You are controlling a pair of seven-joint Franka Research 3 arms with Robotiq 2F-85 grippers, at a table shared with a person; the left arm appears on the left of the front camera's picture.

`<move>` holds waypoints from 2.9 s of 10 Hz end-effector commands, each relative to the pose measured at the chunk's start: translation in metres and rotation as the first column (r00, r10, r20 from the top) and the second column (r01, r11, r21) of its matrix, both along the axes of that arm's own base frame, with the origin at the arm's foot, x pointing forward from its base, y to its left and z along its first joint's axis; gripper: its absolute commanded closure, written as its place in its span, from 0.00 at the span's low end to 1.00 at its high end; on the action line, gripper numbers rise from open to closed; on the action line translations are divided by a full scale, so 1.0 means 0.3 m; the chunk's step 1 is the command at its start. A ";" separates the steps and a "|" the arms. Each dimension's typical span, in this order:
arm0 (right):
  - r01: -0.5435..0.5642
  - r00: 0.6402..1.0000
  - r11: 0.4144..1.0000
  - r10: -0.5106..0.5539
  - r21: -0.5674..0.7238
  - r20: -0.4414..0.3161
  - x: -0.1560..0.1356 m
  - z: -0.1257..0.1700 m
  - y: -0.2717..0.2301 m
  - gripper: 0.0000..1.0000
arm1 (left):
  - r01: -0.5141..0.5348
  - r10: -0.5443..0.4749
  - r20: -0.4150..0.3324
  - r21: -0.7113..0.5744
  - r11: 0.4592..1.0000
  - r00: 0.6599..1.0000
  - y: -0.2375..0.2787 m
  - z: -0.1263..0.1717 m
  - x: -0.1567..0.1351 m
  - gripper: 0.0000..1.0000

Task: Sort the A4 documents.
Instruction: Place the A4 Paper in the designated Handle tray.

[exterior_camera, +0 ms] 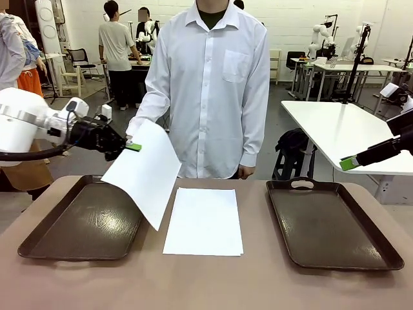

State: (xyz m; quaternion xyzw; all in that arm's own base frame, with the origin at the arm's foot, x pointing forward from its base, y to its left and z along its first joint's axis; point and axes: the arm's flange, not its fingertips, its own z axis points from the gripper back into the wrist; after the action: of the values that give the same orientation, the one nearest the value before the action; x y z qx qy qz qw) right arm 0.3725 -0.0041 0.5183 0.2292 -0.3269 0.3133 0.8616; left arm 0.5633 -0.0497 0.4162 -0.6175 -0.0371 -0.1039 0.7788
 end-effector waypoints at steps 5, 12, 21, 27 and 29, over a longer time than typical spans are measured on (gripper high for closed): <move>-0.012 1.000 1.000 0.012 0.020 0.002 0.007 -0.007 -0.002 0.00 | 0.011 0.009 -0.141 0.145 0.989 0.990 0.202 0.043 0.020 0.99; -0.012 1.000 1.000 0.012 0.020 0.002 0.007 -0.007 -0.002 0.00 | -0.087 0.124 -0.214 0.171 0.981 0.969 0.251 -0.095 0.028 0.99; -0.012 1.000 1.000 0.012 0.020 0.002 0.007 -0.007 -0.002 0.00 | -0.087 0.277 -0.180 0.673 0.735 0.944 0.294 -0.238 -0.021 0.99; -0.012 1.000 1.000 0.012 0.020 0.002 0.007 -0.007 -0.002 0.00 | -0.092 0.280 -0.144 0.722 0.685 0.949 0.301 -0.294 0.004 0.99; -0.012 1.000 1.000 0.012 0.020 0.002 0.007 -0.007 -0.002 0.00 | -0.095 0.271 -0.124 0.737 0.669 0.955 0.295 -0.275 0.011 0.99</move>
State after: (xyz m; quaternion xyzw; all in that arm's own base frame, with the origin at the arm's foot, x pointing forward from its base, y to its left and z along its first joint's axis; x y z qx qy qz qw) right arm 0.3724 -0.0043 0.5183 0.2294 -0.3267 0.3132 0.8617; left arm 0.5657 0.0382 0.3286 -0.2763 0.0333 0.0474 0.9593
